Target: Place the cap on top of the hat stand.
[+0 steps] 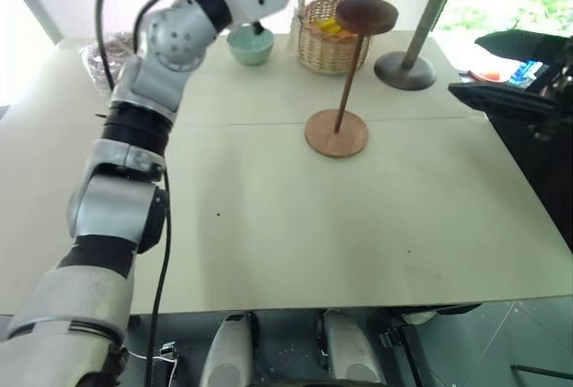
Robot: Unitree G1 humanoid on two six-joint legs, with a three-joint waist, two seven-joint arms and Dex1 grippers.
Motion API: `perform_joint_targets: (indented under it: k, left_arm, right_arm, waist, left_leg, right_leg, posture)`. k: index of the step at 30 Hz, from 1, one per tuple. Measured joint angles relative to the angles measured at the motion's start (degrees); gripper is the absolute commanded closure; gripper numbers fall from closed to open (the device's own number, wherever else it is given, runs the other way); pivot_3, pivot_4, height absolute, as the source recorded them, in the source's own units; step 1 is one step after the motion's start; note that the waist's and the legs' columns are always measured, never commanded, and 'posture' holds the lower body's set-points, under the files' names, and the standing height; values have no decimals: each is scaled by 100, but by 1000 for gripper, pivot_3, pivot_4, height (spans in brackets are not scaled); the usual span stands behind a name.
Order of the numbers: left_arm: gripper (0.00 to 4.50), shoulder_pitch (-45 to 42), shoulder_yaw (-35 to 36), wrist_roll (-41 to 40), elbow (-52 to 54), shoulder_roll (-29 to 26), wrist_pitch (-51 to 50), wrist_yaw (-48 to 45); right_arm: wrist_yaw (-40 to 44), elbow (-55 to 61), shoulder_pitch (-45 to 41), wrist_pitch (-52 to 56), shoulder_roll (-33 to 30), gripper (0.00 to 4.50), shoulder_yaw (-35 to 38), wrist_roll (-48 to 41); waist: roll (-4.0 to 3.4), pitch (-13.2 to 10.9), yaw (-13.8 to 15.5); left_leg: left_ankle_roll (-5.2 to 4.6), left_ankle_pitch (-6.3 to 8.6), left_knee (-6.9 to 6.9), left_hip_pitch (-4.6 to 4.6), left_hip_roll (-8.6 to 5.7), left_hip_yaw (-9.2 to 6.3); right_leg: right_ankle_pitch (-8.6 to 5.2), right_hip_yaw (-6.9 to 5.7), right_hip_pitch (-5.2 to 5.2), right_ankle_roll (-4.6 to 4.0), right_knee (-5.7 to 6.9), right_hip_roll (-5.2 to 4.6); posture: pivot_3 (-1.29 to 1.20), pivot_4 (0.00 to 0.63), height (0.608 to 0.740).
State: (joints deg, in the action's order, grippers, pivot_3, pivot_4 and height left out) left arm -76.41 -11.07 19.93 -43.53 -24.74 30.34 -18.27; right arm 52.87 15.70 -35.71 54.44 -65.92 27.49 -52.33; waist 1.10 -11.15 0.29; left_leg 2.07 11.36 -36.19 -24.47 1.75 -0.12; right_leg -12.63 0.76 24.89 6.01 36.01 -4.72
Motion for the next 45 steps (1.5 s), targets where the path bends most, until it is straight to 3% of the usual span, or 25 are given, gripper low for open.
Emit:
perform_joint_targets:
  k: [5, 15, 18, 24, 28, 34, 37, 41, 45]
  left_arm:
    - [4469, 78, -338, 279, -317, 298, 214, 211]
    - [4469, 813, -619, 707, 98, 246, 377, 343]
    - [3272, 978, -619, 766, 380, 236, 232, 339]
    - [155, 1238, -605, 762, 955, 172, -136, 181]
    - [42, 1420, -526, 448, 1428, 6, -476, -284]
    - [42, 2002, -79, -697, 2392, -641, -1257, -1660]
    - [42, 2244, 316, -1805, 2971, -975, -2312, -2646]
    - [42, 2628, 995, -4051, 3860, -2193, -5095, -4634]
    - [42, 2469, 1311, -5435, 3908, -2831, -7175, -5585]
  right_arm:
    - [-225, 93, 8, 79, 18, 0, 120, -232]
    - [-426, 201, 204, 72, 20, 0, 213, -386]
    - [-411, 204, 211, -49, 20, 0, 138, -299]
    - [-392, 206, 229, -290, 20, 0, -128, -70]
    - [-393, 259, 305, -431, 20, 0, -297, 91]
    - [-430, 613, 664, -880, 19, 0, -738, 743]
    - [-481, 929, 853, -1159, 24, 0, -998, 1144]
    - [-914, 1564, 689, -1257, 233, 0, -1508, 1512]
    - [-1656, 2009, 288, -1307, 879, 0, -2283, 2155]
  waist:
    - [1, -1, 34]
    - [1, -1, 39]
    - [1, 0, 40]
    - [1, 0, 39]
    - [0, 0, 26]
    - [-1, 1, -6]
    - [-1, 0, -9]
    - [-1, -1, -154]
    - [0, 0, -141]
  left_leg:
    - [0, 0, -3, -2, 0, 1]
    - [-1, 1, -3, -2, 0, 0]
    - [-1, 1, -4, -1, 0, -1]
    - [-2, 1, -4, 0, 0, -1]
    - [-2, 1, -3, 2, 1, -1]
    - [-2, 0, -3, 3, 4, -1]
    - [-2, 0, -5, 3, 4, -1]
    - [-2, 0, -2, 7, 8, -5]
    - [-2, 0, -7, 9, 8, -9]
  right_leg:
    - [0, 3, -2, -1, -3, 0]
    - [0, 3, -1, -2, -1, 0]
    - [0, 3, -2, -2, 0, 0]
    - [0, 3, -2, -2, 0, 0]
    - [-1, 3, -2, -3, 2, 2]
    - [-1, 3, -2, -3, 6, 4]
    - [-2, 3, -2, -4, 6, 4]
    - [-12, 2, -1, -21, 11, 9]
    - [-17, 0, -3, -24, 12, 11]
  posture:
    - [0, 150, 740]
    - [0, 150, 740]
    - [0, 150, 740]
    - [0, 150, 740]
    - [0, 150, 740]
    - [0, 150, 740]
    - [0, 150, 740]
    - [0, 150, 740]
    - [0, 150, 740]
